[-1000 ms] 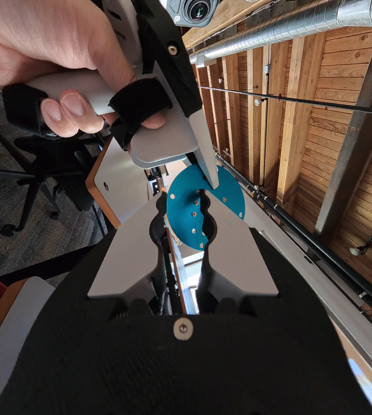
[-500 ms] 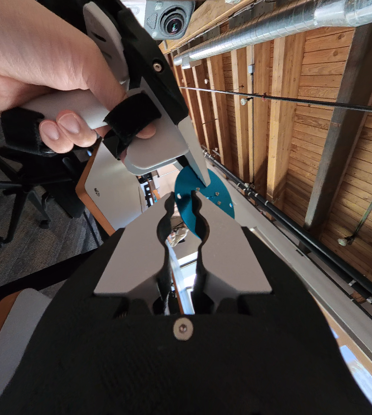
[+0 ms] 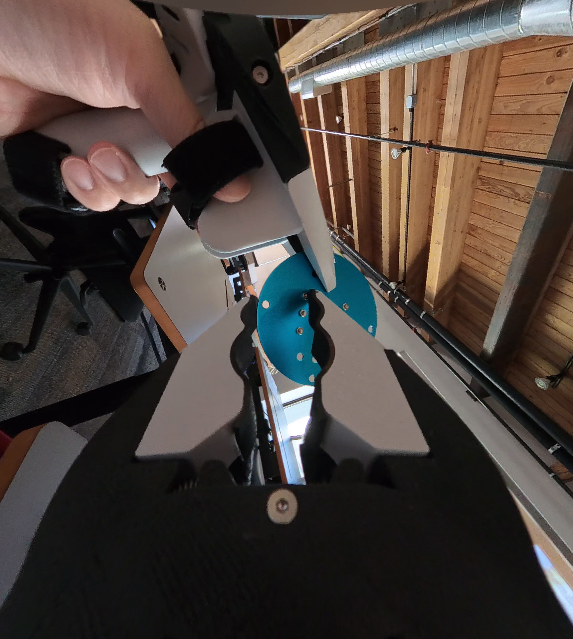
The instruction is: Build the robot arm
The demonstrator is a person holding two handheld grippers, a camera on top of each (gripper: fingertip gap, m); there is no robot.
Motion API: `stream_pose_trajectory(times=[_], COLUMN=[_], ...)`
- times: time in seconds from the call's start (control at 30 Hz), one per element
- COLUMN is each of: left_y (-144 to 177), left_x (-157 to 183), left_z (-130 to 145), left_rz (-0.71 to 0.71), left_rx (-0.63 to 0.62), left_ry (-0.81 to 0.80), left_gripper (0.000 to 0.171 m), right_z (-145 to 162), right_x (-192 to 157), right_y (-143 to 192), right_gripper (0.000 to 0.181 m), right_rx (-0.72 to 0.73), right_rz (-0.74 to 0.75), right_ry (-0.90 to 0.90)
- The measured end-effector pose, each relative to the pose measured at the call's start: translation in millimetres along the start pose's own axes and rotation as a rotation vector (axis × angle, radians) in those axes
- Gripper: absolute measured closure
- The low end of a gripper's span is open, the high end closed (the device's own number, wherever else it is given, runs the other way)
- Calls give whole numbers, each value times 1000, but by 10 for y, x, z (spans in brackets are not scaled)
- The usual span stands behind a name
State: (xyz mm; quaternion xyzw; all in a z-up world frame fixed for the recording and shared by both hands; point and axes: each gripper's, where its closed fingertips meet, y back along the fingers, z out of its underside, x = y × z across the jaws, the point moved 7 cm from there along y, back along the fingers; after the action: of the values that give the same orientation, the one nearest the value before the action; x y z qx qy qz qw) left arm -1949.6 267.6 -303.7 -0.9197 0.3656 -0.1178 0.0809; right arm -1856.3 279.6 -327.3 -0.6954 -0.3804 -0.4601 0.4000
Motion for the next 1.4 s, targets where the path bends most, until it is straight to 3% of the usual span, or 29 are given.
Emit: stream_pose_trajectory(times=[0.37,0.4,0.53,0.73,0.9,1.07,1.4], left_y=[-4,5,11,-7,-17,-43,-66], left_x=[-48,-66,-50,-3,23,21,-31], left_z=[22,14,-7,28,45,48,83], left_rz=[-33,-51,5,-5,10,15,-5], left_rx=[15,23,37,-11,-35,-63,-47], left_ry=[9,6,39,-19,-20,-21,5], left_gripper=[169,168,168,169,169,169,169], right_z=[14,7,-41,-38,-9,17,45], right_x=[9,14,29,41,-3,-7,0], right_y=[-8,4,43,44,53,68,39], right_gripper=[156,164,167,139,151,151,153], right_rx=[-21,-14,7,6,-18,-36,-61], right_rz=[-13,-9,23,43,-33,-34,-55], right_ry=[-91,-93,-42,28,11,53,-34])
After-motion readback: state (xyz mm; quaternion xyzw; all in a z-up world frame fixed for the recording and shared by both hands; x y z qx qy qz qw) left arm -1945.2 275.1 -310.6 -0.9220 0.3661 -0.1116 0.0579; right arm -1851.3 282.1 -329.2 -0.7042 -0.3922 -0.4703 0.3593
